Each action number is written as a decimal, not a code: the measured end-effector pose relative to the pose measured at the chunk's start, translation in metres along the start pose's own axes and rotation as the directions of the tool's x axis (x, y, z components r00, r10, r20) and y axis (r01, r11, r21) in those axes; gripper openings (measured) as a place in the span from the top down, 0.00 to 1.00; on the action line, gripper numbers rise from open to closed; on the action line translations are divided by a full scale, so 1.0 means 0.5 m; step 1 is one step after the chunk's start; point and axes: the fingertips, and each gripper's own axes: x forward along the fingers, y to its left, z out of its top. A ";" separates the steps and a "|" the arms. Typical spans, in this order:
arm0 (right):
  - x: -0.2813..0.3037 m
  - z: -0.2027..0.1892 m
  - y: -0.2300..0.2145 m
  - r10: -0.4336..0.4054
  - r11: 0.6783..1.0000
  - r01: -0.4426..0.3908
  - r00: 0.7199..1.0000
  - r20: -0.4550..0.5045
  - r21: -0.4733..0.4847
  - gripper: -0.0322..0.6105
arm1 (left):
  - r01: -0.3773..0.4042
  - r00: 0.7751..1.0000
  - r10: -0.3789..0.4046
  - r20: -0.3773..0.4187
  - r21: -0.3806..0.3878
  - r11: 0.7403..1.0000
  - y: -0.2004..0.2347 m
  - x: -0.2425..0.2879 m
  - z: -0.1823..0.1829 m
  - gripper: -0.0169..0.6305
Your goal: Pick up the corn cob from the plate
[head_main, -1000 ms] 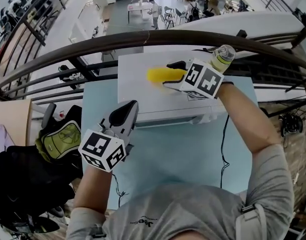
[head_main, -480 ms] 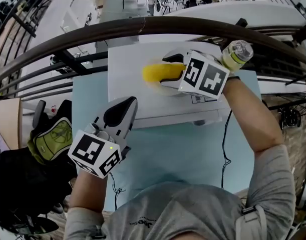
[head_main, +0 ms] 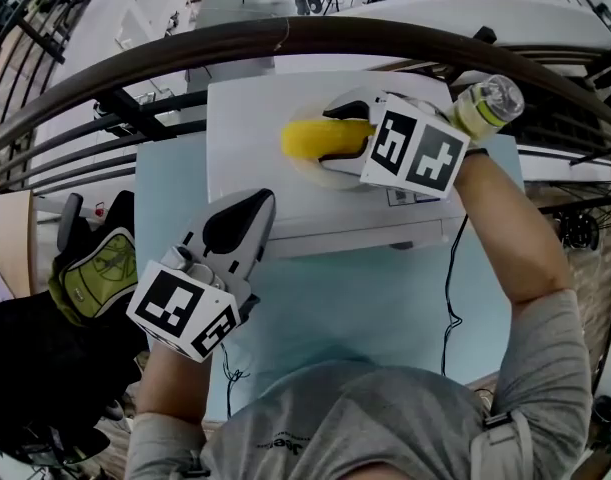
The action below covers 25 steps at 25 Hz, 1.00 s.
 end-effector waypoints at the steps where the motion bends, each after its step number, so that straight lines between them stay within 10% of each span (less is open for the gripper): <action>1: 0.001 0.000 0.000 -0.001 1.000 0.001 1.000 0.001 -0.003 0.52 | 0.000 1.000 0.000 -0.001 -0.002 1.000 0.000 0.001 -0.002 0.96; 25: -0.026 0.014 -0.005 -0.045 0.999 0.045 0.999 0.013 -0.016 0.55 | -0.014 1.000 0.014 0.024 -0.009 1.000 0.000 -0.019 0.008 0.96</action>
